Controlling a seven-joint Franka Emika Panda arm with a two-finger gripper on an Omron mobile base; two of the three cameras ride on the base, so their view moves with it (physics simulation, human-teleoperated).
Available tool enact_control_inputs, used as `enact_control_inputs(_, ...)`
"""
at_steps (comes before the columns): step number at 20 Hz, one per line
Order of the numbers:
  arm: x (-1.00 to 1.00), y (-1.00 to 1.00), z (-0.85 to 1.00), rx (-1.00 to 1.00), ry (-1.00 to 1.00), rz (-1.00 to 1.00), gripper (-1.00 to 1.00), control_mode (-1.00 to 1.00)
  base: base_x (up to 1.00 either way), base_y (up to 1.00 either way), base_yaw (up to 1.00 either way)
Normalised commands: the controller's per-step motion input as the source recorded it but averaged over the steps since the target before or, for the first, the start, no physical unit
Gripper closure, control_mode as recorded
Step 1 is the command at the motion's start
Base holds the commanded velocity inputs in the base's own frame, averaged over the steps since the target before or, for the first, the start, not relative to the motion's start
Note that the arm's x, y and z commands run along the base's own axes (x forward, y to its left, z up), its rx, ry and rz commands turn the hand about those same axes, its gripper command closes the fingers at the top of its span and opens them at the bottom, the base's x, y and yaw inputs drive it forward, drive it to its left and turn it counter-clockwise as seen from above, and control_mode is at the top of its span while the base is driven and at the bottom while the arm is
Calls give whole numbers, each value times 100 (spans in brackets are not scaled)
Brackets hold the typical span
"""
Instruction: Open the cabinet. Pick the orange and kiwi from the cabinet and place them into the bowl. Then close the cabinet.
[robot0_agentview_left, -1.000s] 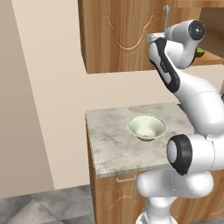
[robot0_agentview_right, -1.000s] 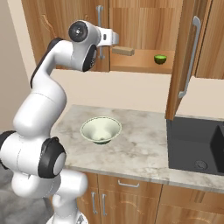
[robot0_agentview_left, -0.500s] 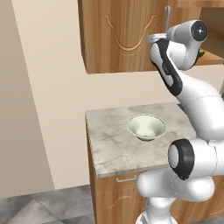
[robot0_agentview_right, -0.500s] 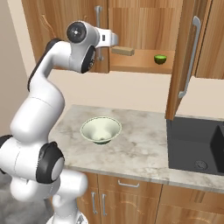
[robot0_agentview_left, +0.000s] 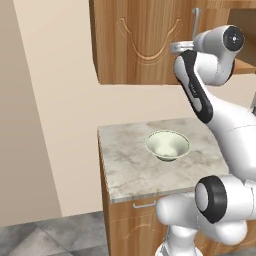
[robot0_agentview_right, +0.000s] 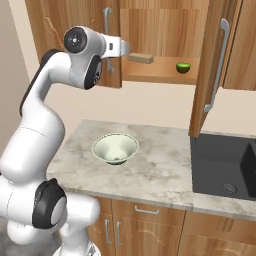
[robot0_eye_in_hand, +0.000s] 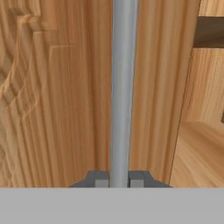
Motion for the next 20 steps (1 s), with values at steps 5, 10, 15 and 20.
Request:
enact_control_inputs(5,-59,16,0,0,0,-6,100,-100,0,0,0)
enact_control_inputs(10,-66,9,0,0,0,-6,100,-100,0,0,0)
enact_control_inputs(15,-79,1,0,0,0,-6,100,-100,0,0,0)
enact_control_inputs(20,-82,0,0,0,0,-5,100,-100,0,0,0)
